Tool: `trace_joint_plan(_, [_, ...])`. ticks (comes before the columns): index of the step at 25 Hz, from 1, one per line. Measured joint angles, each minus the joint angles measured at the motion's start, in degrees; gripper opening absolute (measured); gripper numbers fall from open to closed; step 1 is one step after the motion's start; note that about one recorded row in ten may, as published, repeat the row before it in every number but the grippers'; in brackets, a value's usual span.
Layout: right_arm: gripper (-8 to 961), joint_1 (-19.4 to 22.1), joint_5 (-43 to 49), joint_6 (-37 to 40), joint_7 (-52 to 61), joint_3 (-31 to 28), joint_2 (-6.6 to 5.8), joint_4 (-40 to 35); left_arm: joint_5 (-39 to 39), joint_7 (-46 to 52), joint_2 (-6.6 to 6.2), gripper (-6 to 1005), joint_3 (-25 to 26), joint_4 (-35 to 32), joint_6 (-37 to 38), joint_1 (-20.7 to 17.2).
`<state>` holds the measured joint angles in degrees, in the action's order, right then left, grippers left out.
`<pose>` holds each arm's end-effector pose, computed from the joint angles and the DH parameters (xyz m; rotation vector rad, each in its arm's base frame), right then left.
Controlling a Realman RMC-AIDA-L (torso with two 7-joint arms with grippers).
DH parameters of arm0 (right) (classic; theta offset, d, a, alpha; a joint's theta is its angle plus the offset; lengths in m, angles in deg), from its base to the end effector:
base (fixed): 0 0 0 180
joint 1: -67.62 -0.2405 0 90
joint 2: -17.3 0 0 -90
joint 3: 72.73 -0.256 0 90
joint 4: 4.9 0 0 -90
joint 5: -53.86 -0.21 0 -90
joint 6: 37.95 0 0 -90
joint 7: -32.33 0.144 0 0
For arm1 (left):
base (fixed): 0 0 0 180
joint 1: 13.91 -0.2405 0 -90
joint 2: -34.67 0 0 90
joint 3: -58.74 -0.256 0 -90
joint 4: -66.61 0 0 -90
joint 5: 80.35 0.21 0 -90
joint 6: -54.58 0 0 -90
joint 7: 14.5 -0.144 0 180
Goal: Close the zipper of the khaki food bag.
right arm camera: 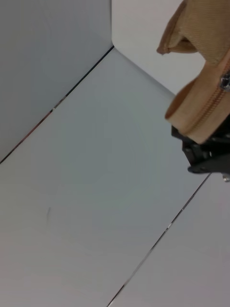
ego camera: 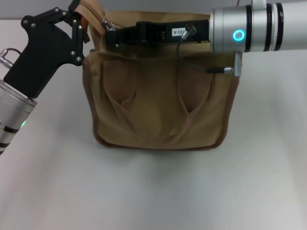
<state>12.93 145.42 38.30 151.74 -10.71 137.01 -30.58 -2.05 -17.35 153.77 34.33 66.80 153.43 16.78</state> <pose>0.0909 0.3983 -0.0618 2.6121 -1.2356 -0.8775 -0.2495 0.3092 -0.0033 -1.7604 0.2537 -0.9409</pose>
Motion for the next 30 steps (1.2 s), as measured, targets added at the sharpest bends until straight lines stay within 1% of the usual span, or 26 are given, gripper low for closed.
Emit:
trace_joint_plan(4, [5, 1.8, -0.3, 1.0, -1.5, -0.7, -0.11, -1.0, 0.0, 0.2, -0.07, 78, 1.0, 0.0, -1.6, -0.4])
trace_joint_plan(12, [5, 6.9, -0.3, 1.1, -2.6, -0.8, -0.4, -4.2, -0.2, 0.3, -0.19, 81, 2.8, 0.0, -3.6, -1.5])
trace_joint_plan(19, [21, 13.4, -0.3, 1.7, -3.1, -1.2, -0.54, -8.8, -0.2, 0.3, -0.27, 83, 3.6, 0.0, -4.9, -2.4])
trace_joint_plan(22, [33, 16.3, -0.3, 3.1, -4.0, -2.7, -0.54, -10.8, -0.2, 0.3, -0.29, 84, 3.9, 0.0, -5.7, -2.5])
trace_joint_plan(25, [45, 18.6, -0.3, 4.9, -5.0, -5.8, -0.56, -11.2, -0.2, 0.3, -0.28, 85, 3.9, 0.0, -6.3, -2.7])
trace_joint_plan(27, [52, 19.9, -0.1, 5.6, -5.5, -7.7, -0.8, -11.2, -0.2, 0.3, -0.28, 86, 4.2, 0.0, -6.4, -2.8])
trace_joint_plan(30, [64, 21.7, 0.1, 5.7, -6.1, -9.0, -1.36, -11.2, -0.3, 0.3, -0.27, 87, 4.7, 0.0, -6.7, -2.9])
